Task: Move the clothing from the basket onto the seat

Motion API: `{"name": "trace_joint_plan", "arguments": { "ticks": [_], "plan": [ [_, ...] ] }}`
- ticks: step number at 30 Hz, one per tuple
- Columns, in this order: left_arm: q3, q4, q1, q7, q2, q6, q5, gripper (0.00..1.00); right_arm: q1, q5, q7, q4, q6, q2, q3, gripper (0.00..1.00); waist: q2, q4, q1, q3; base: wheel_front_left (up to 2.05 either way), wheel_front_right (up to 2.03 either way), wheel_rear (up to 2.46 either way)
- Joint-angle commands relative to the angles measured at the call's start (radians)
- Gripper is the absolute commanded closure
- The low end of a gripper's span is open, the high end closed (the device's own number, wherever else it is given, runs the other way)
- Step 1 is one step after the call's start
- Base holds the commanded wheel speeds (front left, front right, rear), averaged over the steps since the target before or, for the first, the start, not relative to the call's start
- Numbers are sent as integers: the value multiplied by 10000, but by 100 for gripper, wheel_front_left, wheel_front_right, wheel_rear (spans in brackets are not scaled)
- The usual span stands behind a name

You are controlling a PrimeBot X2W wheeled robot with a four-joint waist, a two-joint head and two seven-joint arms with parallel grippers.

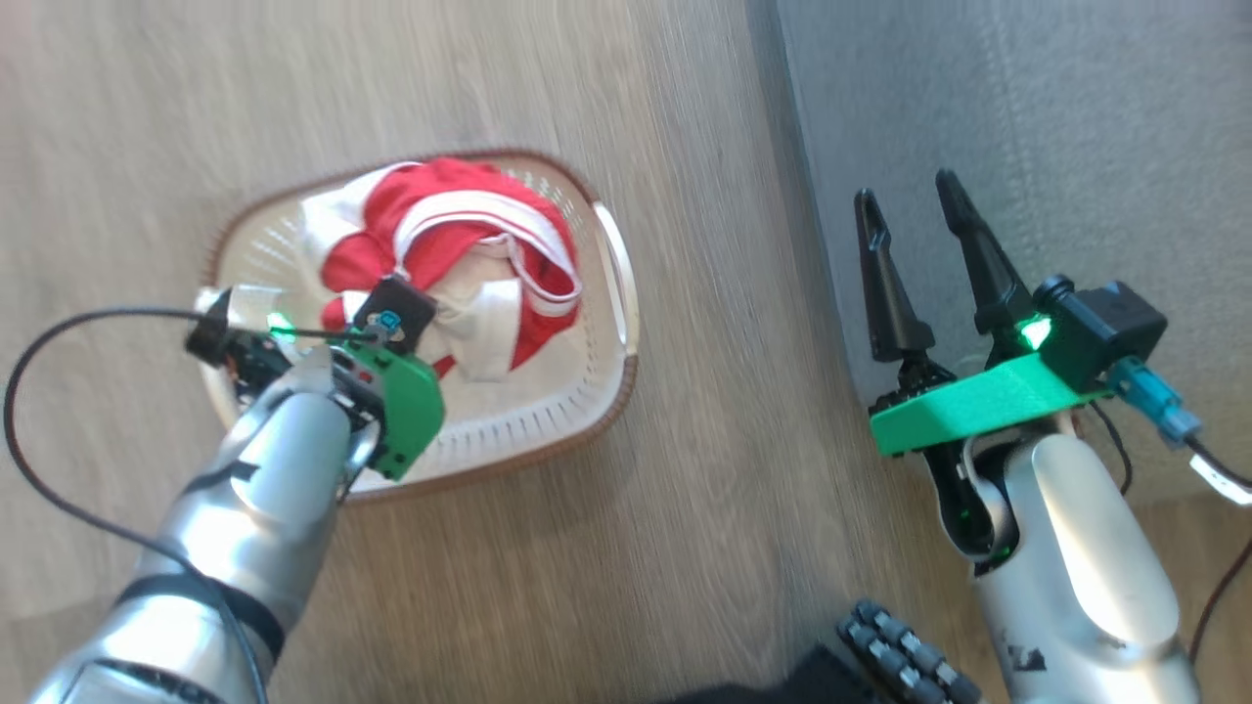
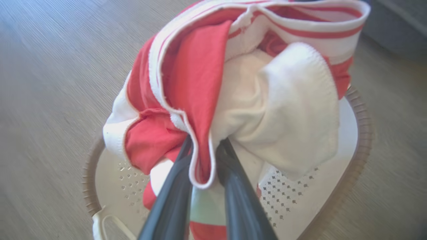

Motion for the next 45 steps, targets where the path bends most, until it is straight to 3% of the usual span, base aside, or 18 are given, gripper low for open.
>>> {"name": "trace_joint_plan", "arguments": {
  "ticks": [1, 7, 14, 27, 35, 45],
  "plan": [
    [310, -352, 141, -134, 151, 63, -132, 100, 256, -73, -9, -202, -4, -91, 175, 0, -1, 431, 1, -954, 0, 0, 0],
    [816, -2247, 1132, -137, 267, 2, -687, 100, 514, -184, -9, 13, -4, -91, 37, 0, -1, 708, 1, -2016, 0, 0, 0],
    [1814, -4970, 2211, -138, 299, 390, -1017, 100, 941, -258, -9, 174, -4, -91, -70, 0, -1, 1032, 1, -3099, 0, 0, 0],
    [3867, -9387, 3837, -139, -291, 302, -1026, 100, 1621, -201, -9, 444, -4, -91, -150, 0, -1, 1501, 1, -4623, 0, 0, 0],
    [4459, -10931, 4212, -139, -641, 83, -1058, 100, 2026, -212, -9, 534, -4, -160, -211, 0, -1, 1770, 1, -5230, 0, 0, 0],
    [4361, -12241, 4535, -139, -741, -159, -951, 100, 2166, -175, -9, 489, -4, -216, -242, 0, -1, 2012, 1, -5466, 0, 0, 0]
  ]
}}
